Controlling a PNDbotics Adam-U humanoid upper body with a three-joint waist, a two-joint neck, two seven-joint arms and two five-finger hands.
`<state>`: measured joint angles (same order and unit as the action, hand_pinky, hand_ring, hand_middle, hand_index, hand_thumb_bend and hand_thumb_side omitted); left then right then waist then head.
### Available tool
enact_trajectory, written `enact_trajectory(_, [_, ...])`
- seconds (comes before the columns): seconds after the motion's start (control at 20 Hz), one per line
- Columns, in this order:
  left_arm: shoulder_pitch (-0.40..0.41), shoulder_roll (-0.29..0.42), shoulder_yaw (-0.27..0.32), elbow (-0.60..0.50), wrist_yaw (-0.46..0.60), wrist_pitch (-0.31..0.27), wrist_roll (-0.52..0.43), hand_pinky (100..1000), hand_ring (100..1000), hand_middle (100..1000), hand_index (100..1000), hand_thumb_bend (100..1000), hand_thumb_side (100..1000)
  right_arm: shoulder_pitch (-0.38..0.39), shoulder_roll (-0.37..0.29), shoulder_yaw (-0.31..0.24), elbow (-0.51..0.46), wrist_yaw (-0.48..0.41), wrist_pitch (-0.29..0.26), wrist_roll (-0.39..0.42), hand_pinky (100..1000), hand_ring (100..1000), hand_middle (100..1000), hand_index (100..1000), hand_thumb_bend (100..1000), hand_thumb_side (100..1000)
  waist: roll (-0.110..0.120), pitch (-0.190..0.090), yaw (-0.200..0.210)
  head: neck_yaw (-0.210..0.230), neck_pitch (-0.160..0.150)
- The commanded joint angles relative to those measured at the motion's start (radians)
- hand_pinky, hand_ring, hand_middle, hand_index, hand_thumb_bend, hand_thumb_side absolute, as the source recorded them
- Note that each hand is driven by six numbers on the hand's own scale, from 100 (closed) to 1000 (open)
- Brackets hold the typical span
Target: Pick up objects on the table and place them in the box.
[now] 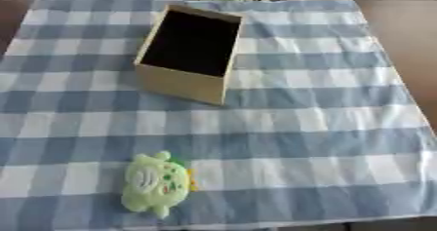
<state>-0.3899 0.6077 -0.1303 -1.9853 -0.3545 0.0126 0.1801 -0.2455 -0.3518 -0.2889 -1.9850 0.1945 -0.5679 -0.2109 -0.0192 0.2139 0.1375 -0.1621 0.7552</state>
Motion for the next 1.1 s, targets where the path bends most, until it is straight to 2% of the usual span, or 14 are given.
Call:
enact_trajectory(0.05, [-0.010,0.099,-0.033,-0.015,-0.007,0.021,-0.040,407,546,680,815,101,877,-0.001,-0.036,-0.002,-0.015,-0.002,0.002,0.004,781,615,590,773,100,759,0.007,-0.020,0.001,-0.006,0.014])
enact_trajectory(0.5, [-0.069,0.246,-0.160,-0.015,-0.001,0.041,-0.187,439,568,696,822,103,905,0.007,-0.042,0.004,-0.015,-0.006,0.004,0.013,780,615,590,773,100,759,0.016,-0.029,0.003,-0.015,0.015])
enact_trajectory(0.9, [-0.127,0.289,-0.263,-0.015,0.030,0.043,-0.316,455,579,697,821,116,908,0.013,-0.043,0.008,-0.015,-0.009,0.004,0.018,780,614,589,773,100,759,0.018,-0.033,0.003,-0.016,0.015])
enact_trajectory(1.1, [-0.154,0.286,-0.304,-0.015,0.048,0.051,-0.360,458,581,697,820,112,906,0.015,-0.044,0.010,-0.015,-0.012,0.004,0.021,780,614,590,773,100,759,0.019,-0.038,0.005,-0.015,0.015])
